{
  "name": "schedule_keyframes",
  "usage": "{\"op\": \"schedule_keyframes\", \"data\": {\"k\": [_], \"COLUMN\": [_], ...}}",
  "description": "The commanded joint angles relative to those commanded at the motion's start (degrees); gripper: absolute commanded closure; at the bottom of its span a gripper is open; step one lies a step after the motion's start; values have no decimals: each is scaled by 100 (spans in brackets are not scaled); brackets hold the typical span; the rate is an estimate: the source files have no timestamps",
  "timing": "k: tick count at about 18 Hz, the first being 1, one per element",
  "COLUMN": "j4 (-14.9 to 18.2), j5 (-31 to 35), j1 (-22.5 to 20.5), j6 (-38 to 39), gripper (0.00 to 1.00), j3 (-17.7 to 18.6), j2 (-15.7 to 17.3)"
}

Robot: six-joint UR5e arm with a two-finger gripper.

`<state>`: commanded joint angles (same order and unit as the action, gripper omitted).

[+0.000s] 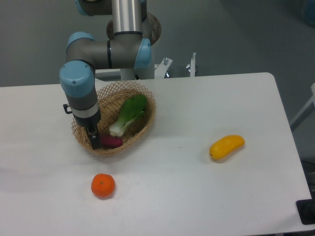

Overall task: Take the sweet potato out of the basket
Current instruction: 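Lower the gripper onto the purple sweet potato and close on it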

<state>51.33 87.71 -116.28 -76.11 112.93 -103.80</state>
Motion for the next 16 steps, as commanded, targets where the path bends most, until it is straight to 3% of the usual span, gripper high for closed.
{"op": "schedule_keyframes", "data": {"k": [16], "j4": [-140], "j5": [53], "j1": [97], "j6": [8], "gripper": [7], "j3": [97], "j2": [-210]}}
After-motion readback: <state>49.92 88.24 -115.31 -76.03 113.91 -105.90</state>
